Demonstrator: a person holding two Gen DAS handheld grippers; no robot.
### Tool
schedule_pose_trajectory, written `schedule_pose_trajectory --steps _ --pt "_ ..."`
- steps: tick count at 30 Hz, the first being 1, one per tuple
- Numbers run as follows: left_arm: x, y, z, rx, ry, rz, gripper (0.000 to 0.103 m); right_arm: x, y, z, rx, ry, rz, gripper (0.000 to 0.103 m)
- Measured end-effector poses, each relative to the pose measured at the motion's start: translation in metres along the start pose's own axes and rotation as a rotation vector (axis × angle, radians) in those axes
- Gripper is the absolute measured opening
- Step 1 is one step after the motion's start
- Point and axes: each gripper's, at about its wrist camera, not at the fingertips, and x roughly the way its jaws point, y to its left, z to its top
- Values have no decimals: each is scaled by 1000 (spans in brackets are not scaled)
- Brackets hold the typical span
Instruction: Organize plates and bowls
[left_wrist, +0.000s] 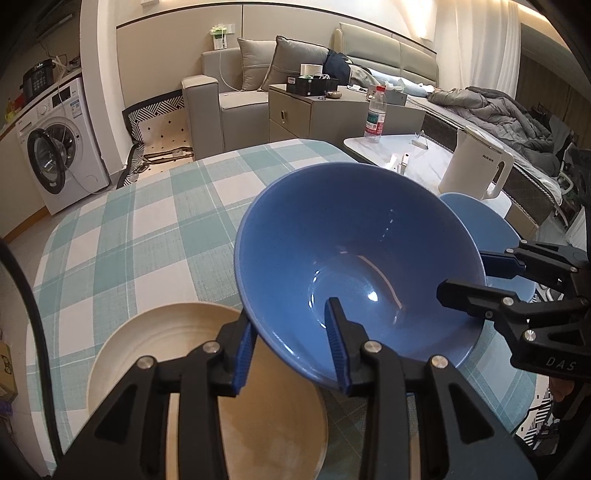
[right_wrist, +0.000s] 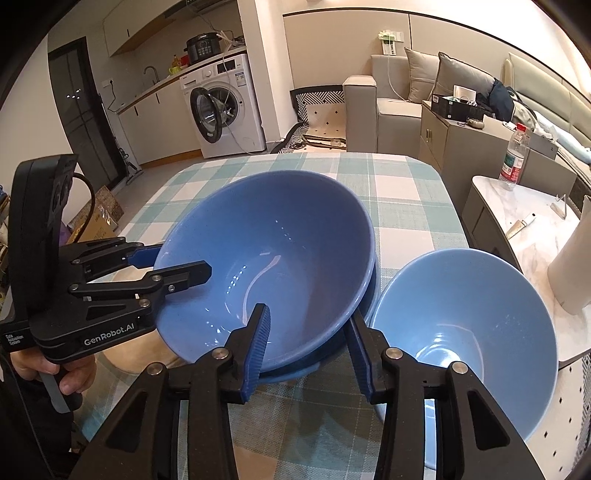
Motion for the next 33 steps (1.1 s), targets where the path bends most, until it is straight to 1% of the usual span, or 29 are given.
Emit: schedule_pose_trajectory --steps 3,7,10,11,13,15,22,24,26,28,33 --pt "0 0 0 1 -2 2 35 1 2 0 -14 -1 -15 42" --pt "0 -2 0 9 0 6 36 2 2 1 -17 -2 -12 45" --pt "1 -2 0 14 12 0 45 2 4 1 -34 -4 -24 48" --pt "2 -3 0 15 16 1 46 2 5 0 -41 -5 -29 51" --pt "5 -3 -1 19 33 4 50 3 5 0 -45 -6 -40 51" --pt "8 -3 -3 13 49 -9 53 3 4 -1 -41 -9 -39 53" --pt "10 2 -4 -21 49 -35 56 4 1 -2 -34 -10 -32 56" --pt "10 4 -4 -26 48 -31 56 4 0 -3 -32 -14 -28 61" --pt "9 6 -4 -41 44 -35 57 3 -1 -3 -28 -23 -44 66" --pt "10 9 -5 -52 46 -40 61 2 -2 -3 -26 -41 -63 66" --pt "10 13 -5 -64 44 -34 67 2 -3 -1 -14 -46 -47 66"
